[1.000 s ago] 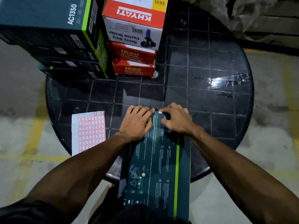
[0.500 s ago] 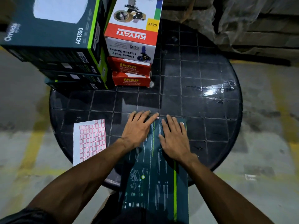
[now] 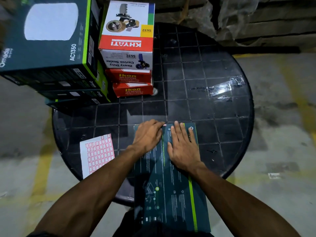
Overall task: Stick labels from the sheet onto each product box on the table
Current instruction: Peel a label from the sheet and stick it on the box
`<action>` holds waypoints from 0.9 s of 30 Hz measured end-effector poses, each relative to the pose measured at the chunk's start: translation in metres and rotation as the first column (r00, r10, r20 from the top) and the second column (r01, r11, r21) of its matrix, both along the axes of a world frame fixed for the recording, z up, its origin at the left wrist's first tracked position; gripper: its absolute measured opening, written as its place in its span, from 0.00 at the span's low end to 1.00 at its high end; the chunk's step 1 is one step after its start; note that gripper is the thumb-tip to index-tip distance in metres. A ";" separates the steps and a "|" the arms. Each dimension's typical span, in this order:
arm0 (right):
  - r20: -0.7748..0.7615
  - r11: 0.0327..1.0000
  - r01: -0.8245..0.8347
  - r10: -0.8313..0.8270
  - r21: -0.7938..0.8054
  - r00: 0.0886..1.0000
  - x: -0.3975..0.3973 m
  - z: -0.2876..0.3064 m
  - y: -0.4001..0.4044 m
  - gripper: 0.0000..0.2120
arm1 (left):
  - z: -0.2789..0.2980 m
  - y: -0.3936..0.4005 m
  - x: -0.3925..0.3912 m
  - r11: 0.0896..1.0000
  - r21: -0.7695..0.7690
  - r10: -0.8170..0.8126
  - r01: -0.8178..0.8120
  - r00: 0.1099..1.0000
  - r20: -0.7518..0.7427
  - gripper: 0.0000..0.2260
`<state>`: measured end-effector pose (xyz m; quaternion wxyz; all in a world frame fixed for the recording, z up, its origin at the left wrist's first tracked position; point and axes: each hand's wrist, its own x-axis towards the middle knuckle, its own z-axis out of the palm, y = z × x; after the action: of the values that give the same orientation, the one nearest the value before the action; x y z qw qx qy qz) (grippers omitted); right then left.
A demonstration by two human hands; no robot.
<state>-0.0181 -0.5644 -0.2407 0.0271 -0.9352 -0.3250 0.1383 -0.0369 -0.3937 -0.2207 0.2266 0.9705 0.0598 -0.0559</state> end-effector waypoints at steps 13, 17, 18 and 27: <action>-0.011 1.000 -0.014 0.014 0.002 1.000 0.001 -0.001 0.000 0.32 | 0.014 0.011 0.046 0.969 -0.203 0.056 -0.142 0.924 -0.379 0.08; -0.017 1.000 -0.008 0.008 0.001 1.000 0.001 0.001 0.000 0.32 | 0.021 0.010 0.058 0.993 -0.112 -0.019 -0.031 0.909 -0.416 0.10; -0.029 1.000 -0.007 0.007 0.009 1.000 0.002 0.003 0.000 0.32 | 0.022 0.010 0.058 0.993 -0.112 -0.022 -0.028 0.906 -0.423 0.11; 0.005 0.998 -0.010 0.010 0.064 1.000 0.003 0.025 -0.011 0.24 | 0.023 0.010 0.053 0.976 -0.188 0.030 -0.111 0.921 -0.389 0.11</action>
<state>-0.0149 -0.5757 -0.2155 0.0556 -0.9325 -0.3340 0.1260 0.0164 -0.3838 -0.1980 0.3119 0.9091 0.1319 -0.2426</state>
